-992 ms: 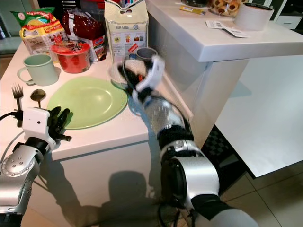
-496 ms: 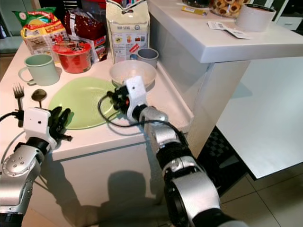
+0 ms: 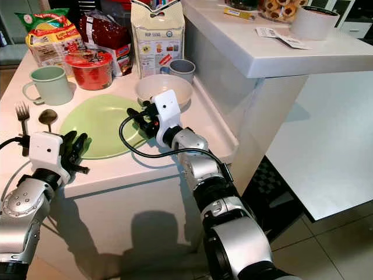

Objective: Setting the table

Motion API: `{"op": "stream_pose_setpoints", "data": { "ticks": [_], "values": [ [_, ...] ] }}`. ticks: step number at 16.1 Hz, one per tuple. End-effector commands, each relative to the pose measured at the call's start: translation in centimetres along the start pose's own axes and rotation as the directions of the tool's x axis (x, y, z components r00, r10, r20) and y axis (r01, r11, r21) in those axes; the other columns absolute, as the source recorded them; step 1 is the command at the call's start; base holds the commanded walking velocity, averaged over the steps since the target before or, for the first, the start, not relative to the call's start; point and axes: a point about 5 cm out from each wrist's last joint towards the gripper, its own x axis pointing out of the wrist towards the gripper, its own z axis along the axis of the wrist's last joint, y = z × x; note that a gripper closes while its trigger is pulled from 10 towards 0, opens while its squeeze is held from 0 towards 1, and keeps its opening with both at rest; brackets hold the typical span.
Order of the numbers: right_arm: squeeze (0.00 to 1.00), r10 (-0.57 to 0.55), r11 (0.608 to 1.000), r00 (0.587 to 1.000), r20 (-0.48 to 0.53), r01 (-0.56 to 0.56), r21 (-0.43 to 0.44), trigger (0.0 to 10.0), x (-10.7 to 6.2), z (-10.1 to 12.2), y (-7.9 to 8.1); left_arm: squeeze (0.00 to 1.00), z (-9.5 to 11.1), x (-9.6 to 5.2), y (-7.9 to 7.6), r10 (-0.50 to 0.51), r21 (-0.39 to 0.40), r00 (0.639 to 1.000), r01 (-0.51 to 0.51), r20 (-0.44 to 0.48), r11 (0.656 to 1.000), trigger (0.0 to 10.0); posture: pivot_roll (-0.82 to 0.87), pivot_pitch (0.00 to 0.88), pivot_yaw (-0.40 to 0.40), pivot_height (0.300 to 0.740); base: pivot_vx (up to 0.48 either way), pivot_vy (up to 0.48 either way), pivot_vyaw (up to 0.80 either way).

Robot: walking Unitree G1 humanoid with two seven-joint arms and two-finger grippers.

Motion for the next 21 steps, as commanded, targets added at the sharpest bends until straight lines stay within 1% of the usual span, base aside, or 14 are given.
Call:
{"op": "stream_pose_setpoints", "data": {
  "ticks": [1,3,4,6,7,8,9,11,12,14,15,17,18,21],
  "values": [
    [1.0,-0.004,1.0,1.0,0.017,0.004,-0.016,10.0,0.1,0.4,0.1,0.0,-6.8,-2.3,-1.9,-0.064,-0.076,0.946,0.042,-0.318,0.996,10.0,0.2,0.0,-0.113,0.74,0.0,0.0,0.0],
    [1.0,-0.051,0.998,0.999,-0.003,0.05,-0.046,10.0,0.0,0.2,-0.3,0.0,-6.8,-2.3,-1.8,-0.063,-0.075,0.946,0.041,-0.319,0.996,10.0,0.2,0.0,-0.113,0.74,0.0,0.0,0.0],
    [0.0,-0.083,0.996,0.997,0.002,0.082,0.034,10.0,-0.1,0.3,-0.8,0.0,-6.8,-2.3,-1.8,-0.063,-0.074,0.946,0.041,-0.319,0.996,10.0,0.2,0.0,-0.113,0.74,0.0,0.0,0.0],
    [0.0,-0.104,0.987,0.995,0.01,0.102,0.125,10.0,-0.1,0.6,-1.1,0.0,-6.8,-2.3,-1.8,-0.064,-0.074,0.945,0.042,-0.32,0.996,10.0,0.2,0.0,-0.113,0.74,0.0,0.0,0.0],
    [0.0,-0.126,0.965,0.992,0.021,0.118,0.234,10.0,0.0,1.1,-1.5,0.0,-6.8,-2.3,-1.8,-0.064,-0.074,0.945,0.042,-0.321,0.996,10.0,0.2,0.0,-0.113,0.74,0.0,0.0,0.0],
    [0.0,-0.133,0.96,0.991,0.026,0.122,0.253,10.0,0.0,1.3,-1.7,0.0,-6.8,-2.3,-1.8,-0.064,-0.074,0.945,0.042,-0.321,0.996,10.0,0.2,0.0,-0.113,0.74,0.0,0.0,0.0],
    [0.0,-0.161,0.941,0.986,0.047,0.138,0.31,10.0,-0.5,2.4,-2.7,0.0,-6.8,-2.4,-1.7,-0.064,-0.074,0.945,0.042,-0.32,0.996,10.0,0.2,0.0,-0.109,0.74,0.0,0.0,0.0],
    [0.0,-0.173,0.932,0.983,0.053,0.146,0.332,10.0,-1.0,3.0,-3.4,0.0,-6.8,-2.5,-1.7,-0.064,-0.073,0.945,0.043,-0.321,0.996,10.0,0.2,0.0,-0.107,0.74,0.0,0.0,0.0],
    [0.0,-0.194,0.913,0.979,0.059,0.158,0.375,10.0,-2.3,3.9,-4.7,0.0,-6.8,-2.6,-1.7,-0.064,-0.072,0.944,0.042,-0.324,0.997,10.0,0.19,0.0,-0.106,0.74,0.0,0.0,0.0],
    [0.0,-0.211,0.891,0.976,0.048,0.172,0.42,10.0,-3.5,4.0,-5.4,0.0,-6.9,-2.7,-1.6,-0.061,-0.071,0.944,0.04,-0.325,0.997,10.0,0.19,0.0,-0.107,0.74,0.0,0.0,0.0],
    [0.0,-0.235,0.863,0.972,0.022,0.198,0.464,10.0,-4.4,3.4,-5.9,0.0,-6.9,-2.8,-1.5,-0.059,-0.069,0.943,0.038,-0.327,0.997,10.0,0.19,0.0,-0.106,0.74,0.0,0.0,0.0],
    [0.0,-0.29,0.823,0.953,-0.089,0.296,0.486,10.0,-5.5,0.4,-6.5,0.0,-6.9,-2.8,-1.4,-0.058,-0.067,0.943,0.038,-0.328,0.997,10.0,0.19,0.0,-0.104,0.74,0.0,0.0,0.0],
    [0.0,-0.292,0.814,0.947,-0.133,0.319,0.485,10.0,-5.4,-1.0,-6.2,0.0,-6.9,-2.7,-1.3,-0.059,-0.067,0.943,0.039,-0.328,0.997,10.0,0.19,0.0,-0.1,0.74,0.0,0.0,0.0],
    [0.0,-0.259,0.806,0.946,-0.195,0.323,0.497,10.0,-4.6,-2.9,-4.9,0.0,-6.8,-2.6,-1.3,-0.059,-0.065,0.943,0.04,-0.326,0.997,10.0,0.2,0.0,-0.102,0.74,0.0,0.0,0.0]
  ]
}}
